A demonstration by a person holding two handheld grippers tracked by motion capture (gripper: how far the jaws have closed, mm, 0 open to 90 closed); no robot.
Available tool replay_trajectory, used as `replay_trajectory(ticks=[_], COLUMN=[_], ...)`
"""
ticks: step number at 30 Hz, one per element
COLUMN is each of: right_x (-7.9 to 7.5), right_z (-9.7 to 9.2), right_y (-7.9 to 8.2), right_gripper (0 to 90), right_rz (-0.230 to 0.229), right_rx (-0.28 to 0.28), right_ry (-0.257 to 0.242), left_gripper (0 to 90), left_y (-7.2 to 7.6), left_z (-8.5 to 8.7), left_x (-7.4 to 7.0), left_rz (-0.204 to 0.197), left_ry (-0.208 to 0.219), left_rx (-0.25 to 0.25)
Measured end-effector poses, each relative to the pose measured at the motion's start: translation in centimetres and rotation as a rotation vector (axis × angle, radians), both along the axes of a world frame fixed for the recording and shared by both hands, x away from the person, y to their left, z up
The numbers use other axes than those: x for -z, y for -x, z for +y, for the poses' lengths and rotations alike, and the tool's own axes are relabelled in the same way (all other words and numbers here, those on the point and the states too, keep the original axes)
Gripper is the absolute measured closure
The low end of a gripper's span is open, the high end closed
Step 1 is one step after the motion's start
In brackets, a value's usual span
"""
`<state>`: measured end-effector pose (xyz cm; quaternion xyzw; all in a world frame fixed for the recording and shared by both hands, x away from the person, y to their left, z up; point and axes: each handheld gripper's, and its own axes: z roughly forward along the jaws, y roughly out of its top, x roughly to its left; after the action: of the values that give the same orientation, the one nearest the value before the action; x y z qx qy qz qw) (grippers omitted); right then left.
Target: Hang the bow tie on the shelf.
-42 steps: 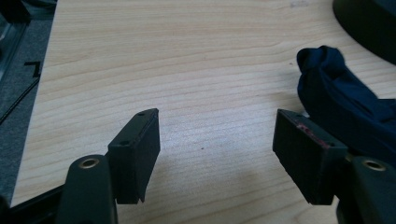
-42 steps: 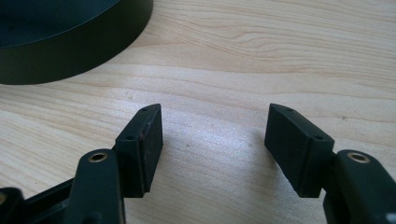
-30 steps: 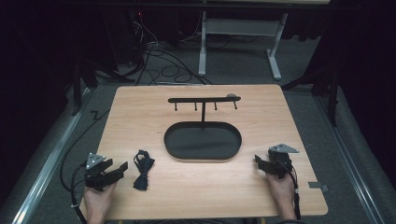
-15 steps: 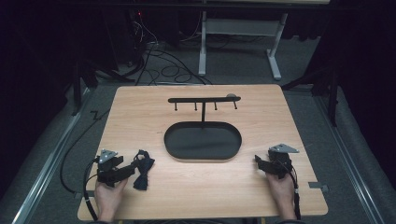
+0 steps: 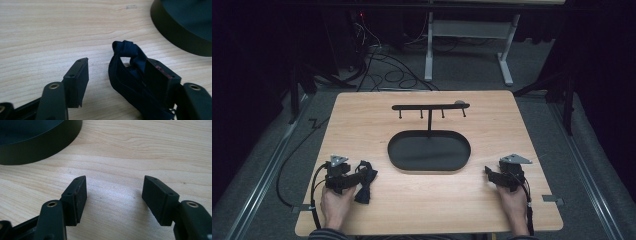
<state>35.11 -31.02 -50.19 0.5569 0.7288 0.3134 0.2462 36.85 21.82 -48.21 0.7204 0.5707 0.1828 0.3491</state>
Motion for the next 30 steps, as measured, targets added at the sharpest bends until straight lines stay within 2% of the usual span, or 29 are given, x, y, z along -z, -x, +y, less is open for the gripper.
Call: replay_trajectory(ticks=[5,11,15,18,19,30], right_x=[0.00,0.00,0.00,0.00,0.00,0.00], right_z=[0.01,0.00,0.00,0.00,0.00,0.00], right_y=[0.00,0.00,0.00,0.00,0.00,0.00], right_gripper=[38.2,38.1,38.1,38.1,38.1,38.1], right_rz=[0.000,0.000,0.000,0.000,0.000,0.000], right_rx=[0.000,-0.001,-0.001,0.000,-0.001,0.000], right_ry=[0.000,0.000,0.000,0.000,0.000,0.000], left_gripper=[41.1,50.4,61.3,65.3,69.7,87.8], left_y=[-0.35,-0.49,-0.42,-0.36,-0.36,-0.34], left_z=[-0.17,-0.30,-0.27,-0.22,-0.20,-0.14], left_x=[0.26,0.41,0.39,0.36,0.38,0.46], left_rz=[0.021,0.034,0.037,0.038,0.040,0.043], left_ry=[-0.001,-0.003,-0.003,-0.008,-0.015,-0.037], left_rx=[-0.011,-0.005,0.007,0.011,0.009,0.010])
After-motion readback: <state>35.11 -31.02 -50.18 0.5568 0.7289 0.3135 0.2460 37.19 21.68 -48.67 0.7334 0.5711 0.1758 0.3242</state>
